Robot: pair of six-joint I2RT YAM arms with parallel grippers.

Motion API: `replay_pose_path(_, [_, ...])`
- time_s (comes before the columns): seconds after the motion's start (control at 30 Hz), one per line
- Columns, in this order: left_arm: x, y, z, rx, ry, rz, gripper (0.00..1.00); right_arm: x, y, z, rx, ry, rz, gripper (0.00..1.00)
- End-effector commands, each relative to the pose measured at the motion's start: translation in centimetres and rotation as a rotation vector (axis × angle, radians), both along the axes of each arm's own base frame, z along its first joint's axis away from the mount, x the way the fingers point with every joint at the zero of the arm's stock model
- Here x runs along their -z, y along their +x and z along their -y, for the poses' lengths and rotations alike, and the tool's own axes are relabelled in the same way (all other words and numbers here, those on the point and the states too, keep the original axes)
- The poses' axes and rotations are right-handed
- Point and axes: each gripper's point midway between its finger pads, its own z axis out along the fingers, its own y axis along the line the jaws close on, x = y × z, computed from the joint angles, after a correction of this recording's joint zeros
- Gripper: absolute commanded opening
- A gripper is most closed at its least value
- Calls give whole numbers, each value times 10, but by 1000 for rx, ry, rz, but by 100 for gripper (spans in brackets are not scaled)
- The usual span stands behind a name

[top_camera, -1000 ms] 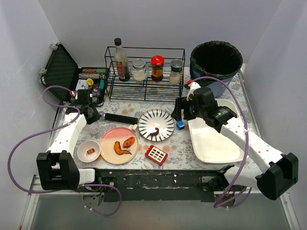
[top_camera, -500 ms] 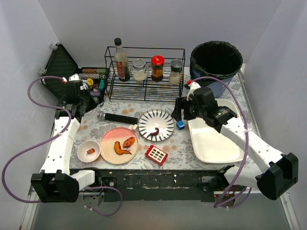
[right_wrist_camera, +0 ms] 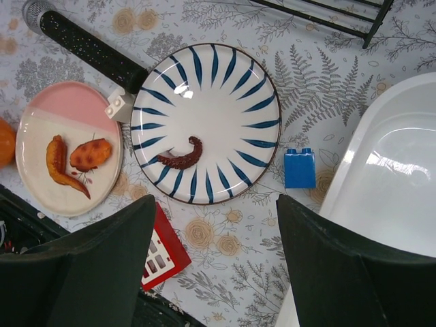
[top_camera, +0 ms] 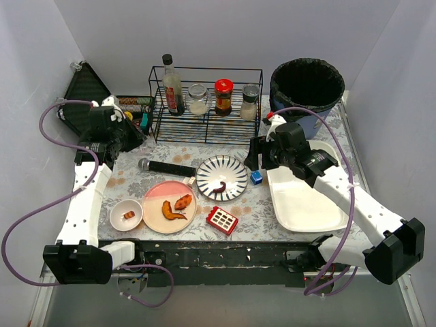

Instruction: Clear the kitchen counter

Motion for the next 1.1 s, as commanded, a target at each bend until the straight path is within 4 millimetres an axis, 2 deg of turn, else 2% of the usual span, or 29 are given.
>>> replay_pose_path(0.0, [-42,4,15,64,-55,104,0,-43,7,-8,5,66,66,80])
replay_pose_path(0.13, [-55,0,36,154,-125,142,0,-58,10,-12,1,99,63,81])
replay_pose_path(0.37, [-65,-9,73,324,-281,180,0,-67,11,-19,-12,180,30,81])
replay_pose_path(0.6, [-71,-12,95,407,-363,195,0,-62,9,-16,-17,231,-3,81])
replay_pose_path(0.83, [-72,-19,126,521,-398,187,0,-56,10,-13,-11,248,-18,81])
replay_pose_path(1.07, [-77,-22,141,576,-435,191,0,-57,12,-10,-1,251,-15,81])
